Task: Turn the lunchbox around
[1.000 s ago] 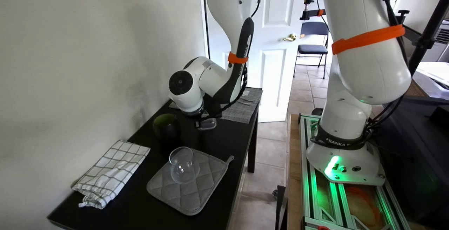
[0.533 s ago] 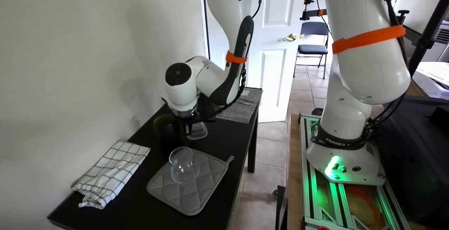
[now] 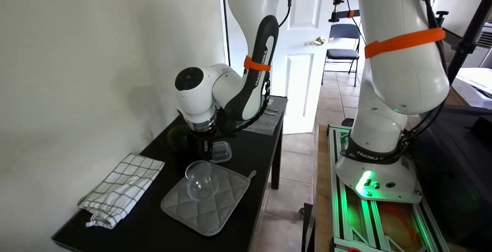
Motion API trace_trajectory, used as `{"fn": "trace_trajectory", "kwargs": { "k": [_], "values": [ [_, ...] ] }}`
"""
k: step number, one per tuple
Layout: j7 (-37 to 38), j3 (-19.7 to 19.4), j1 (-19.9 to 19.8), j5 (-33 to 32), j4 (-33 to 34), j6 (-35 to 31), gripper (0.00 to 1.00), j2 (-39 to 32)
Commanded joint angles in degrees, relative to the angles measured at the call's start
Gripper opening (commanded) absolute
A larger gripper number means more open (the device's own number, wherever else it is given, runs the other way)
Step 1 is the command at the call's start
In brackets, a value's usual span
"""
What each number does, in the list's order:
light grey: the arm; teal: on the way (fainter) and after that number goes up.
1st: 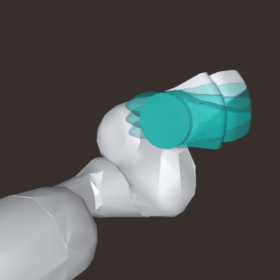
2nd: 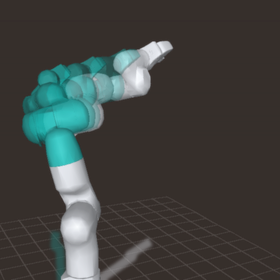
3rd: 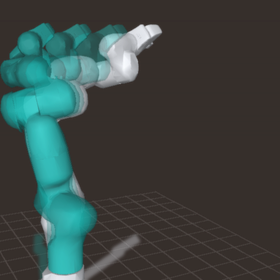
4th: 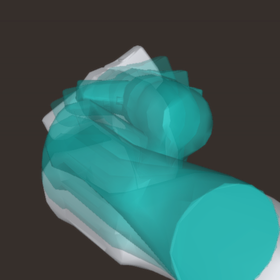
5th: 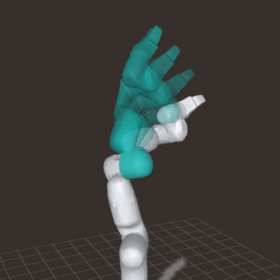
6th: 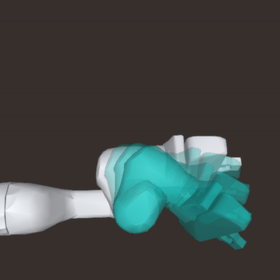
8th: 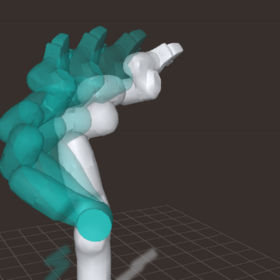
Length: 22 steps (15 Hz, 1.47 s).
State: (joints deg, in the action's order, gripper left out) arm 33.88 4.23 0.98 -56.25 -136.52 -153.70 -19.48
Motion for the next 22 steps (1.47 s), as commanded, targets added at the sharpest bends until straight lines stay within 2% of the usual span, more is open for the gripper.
{"fn": "trace_trajectory", "kwargs": {
  "k": [1,3,4,8,15,16,22],
  "values": [
    [-2.8,1.3,-0.7,3.7,-2.6,1.3,0.82,1.8],
    [-3.6,1.2,-1.1,4.5,-2.9,0.7,0.97,1.7],
    [-4.2,1.1,-1.5,4.8,-3.0,-0.2,1.00,1.5],
    [-8.2,1.7,-4.2,8.5,-4.0,-3.6,1.00,1.3],
    [-12.0,4.2,-7.8,18.1,-5.6,-3.7,1.00,4.5],
    [-14.8,0.3,-3.6,22.1,-6.0,-4.5,1.00,5.1],
    [-27.3,0.5,-2.6,37.9,-4.7,-3.5,1.00,4.8]
  ]
}}
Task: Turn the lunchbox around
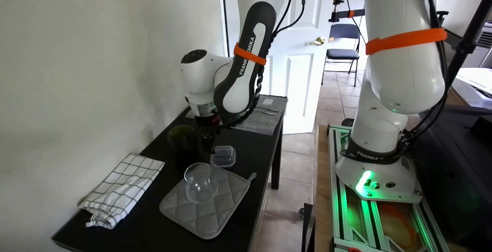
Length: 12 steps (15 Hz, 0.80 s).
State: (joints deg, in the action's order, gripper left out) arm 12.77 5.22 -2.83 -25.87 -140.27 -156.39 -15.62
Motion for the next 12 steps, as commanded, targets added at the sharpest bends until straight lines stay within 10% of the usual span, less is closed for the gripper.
{"fn": "trace_trajectory", "kwargs": {
  "k": [1,12],
  "values": [
    [-8.6,-0.2,1.1,10.1,-0.5,-0.1,1.00,0.6],
    [-21.9,0.3,2.4,17.0,6.1,5.3,1.00,-6.0]
  ]
}}
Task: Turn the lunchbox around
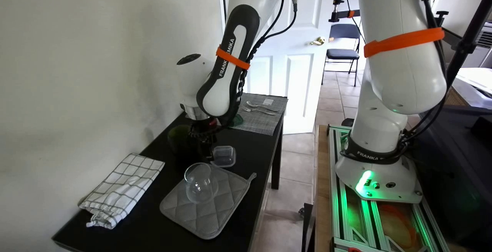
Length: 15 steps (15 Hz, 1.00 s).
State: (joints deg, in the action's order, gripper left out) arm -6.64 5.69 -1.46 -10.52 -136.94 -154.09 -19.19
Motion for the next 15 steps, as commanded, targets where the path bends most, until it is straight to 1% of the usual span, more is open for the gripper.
{"fn": "trace_trajectory", "kwargs": {
  "k": [1,4,8,9,10,12,13,15],
  "values": [
    [-2.5,-0.5,1.3,1.4,3.4,4.0,1.00,-3.0],
    [-2.1,-1.2,1.9,0.8,4.9,7.1,1.00,-4.2],
    [-3.6,-0.5,1.5,1.7,6.4,11.2,1.00,-5.5],
    [-4.5,-0.1,1.2,2.2,6.7,11.9,0.75,-5.7],
    [-4.4,-0.3,1.4,1.8,6.9,12.5,0.75,-6.0],
    [-5.0,-0.3,1.3,1.9,7.2,13.4,0.61,-5.8],
    [-6.1,0.2,0.9,2.5,6.9,13.0,0.60,-5.5],
    [-6.1,-0.2,1.1,1.9,5.8,12.1,0.60,-4.2]
  ]
}}
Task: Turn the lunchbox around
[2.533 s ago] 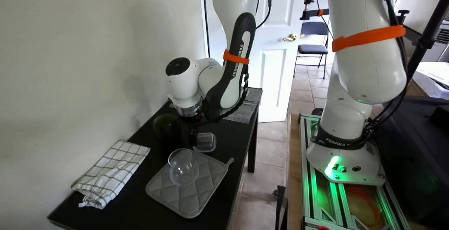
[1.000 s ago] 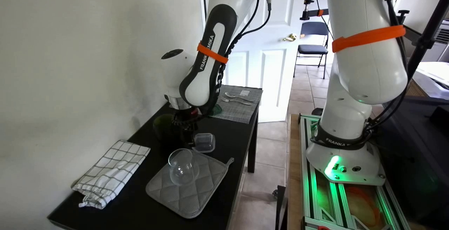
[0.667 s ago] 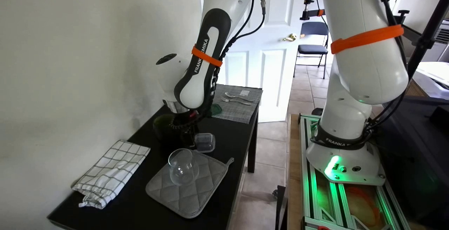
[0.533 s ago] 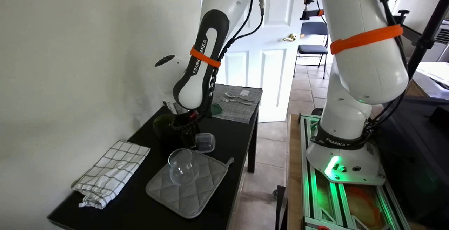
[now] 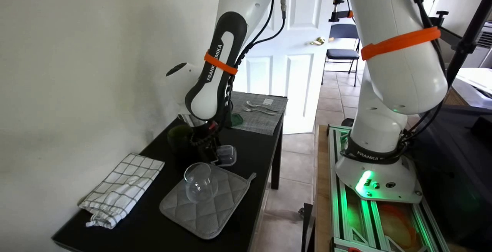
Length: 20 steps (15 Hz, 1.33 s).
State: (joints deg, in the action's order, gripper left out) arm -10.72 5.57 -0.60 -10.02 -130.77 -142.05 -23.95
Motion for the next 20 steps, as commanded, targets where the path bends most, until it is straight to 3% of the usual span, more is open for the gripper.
{"fn": "trace_trajectory", "kwargs": {
  "k": [1,9,16,20],
  "values": [
    [-1.8,-0.3,0.5,0.9,-1.2,-0.5,0.60,1.4],
    [5.1,-2.5,6.0,-8.8,-9.5,-4.4,0.60,11.1],
    [21.6,-4.5,7.7,-16.1,-14.3,-6.3,0.60,18.1],
    [29.3,-5.6,7.2,-24.2,-15.9,-10.1,0.60,20.9]
  ]
}}
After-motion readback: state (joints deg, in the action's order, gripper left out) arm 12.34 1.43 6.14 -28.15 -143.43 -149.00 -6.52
